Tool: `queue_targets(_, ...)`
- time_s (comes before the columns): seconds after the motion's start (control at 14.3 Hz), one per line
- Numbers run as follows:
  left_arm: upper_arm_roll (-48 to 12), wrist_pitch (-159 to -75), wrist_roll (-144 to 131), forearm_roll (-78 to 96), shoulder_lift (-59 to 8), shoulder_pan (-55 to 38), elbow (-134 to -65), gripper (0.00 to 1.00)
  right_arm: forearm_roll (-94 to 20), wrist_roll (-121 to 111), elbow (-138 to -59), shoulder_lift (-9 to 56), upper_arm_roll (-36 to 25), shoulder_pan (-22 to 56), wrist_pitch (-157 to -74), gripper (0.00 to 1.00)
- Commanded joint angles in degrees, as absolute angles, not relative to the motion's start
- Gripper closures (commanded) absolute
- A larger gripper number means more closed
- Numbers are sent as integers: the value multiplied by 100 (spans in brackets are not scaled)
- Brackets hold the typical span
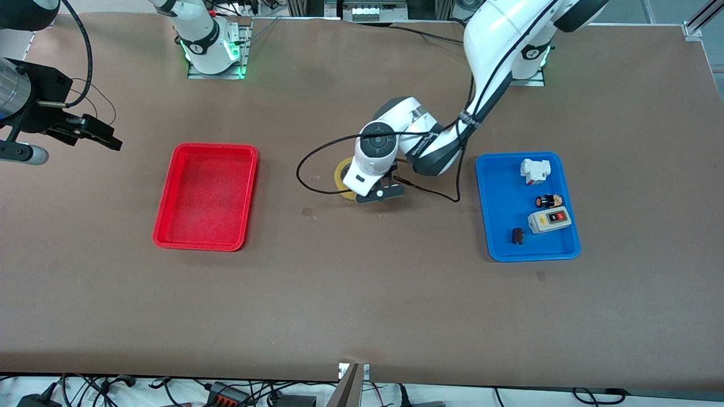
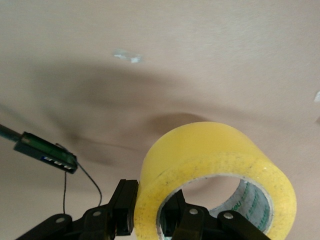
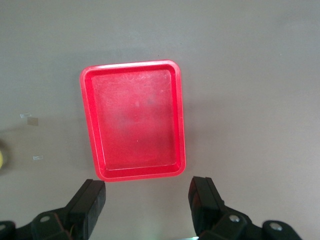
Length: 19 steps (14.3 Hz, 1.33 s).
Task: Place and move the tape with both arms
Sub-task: 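Lift the tape roll with the left gripper and carry it toward mid-table, then set the tape down mid-table while the right gripper reaches toward it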
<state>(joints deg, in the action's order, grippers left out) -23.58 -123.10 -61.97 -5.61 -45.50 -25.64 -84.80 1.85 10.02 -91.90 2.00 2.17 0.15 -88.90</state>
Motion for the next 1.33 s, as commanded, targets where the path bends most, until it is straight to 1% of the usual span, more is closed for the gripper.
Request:
queue_targets(0.0, -2312, -12401, -6442, -677, -4746, -2663, -8174, 89, 158, 870, -9211, 158, 237, -26, -8930, 2)
queue_targets(0.07, -2312, -12401, -6442, -677, -4781, -2707, -8165, 88, 158, 870, -9211, 158, 237, -26, -8938, 2)
queue_targets(0.14, -2303, -12419, -6442, -677, -4825, -2751, -8156, 84, 158, 870, -9211, 158, 237, -18, -8947, 2)
queue_targets(0.21, -2303, -12471, -6451, -668, -4860, -2742, -8156, 72, 158, 870, -9202, 158, 237, -9, -8947, 2)
queue_targets(0.28, -2303, -12559, -6460, -677, -4860, -2725, -8156, 42, 158, 870, -9202, 158, 237, -9, -8947, 2)
queue_targets(0.42, -2285, -12612, -6460, -677, -4843, -2698, -8148, 17, 158, 870, -9185, 141, 246, -9, -8947, 2)
queue_targets(0.49, -2207, -12604, -6451, -677, -4799, -2698, -8139, 10, 158, 870, -9176, 123, 246, -9, -8947, 2)
queue_targets(0.63, -2153, -12577, -6460, -686, -4729, -2681, -8130, 0, 150, 870, -9141, 106, 246, -9, -8947, 2)
queue_targets(0.77, -2031, -12498, -6451, -694, -4528, -2628, -8147, 0, 149, 870, -9071, 71, 255, -9, -8886, 2)
queue_targets(0.98, -1978, -11753, -6451, -703, -4106, -2427, -8147, 0, 132, 879, -9114, -62, 307, 70, -8859, 2)
queue_targets(1.26, -1977, -10962, -6442, -703, -3719, -2040, -8165, 0, 123, 1054, -9141, -27, 316, 859, -8920, 2)
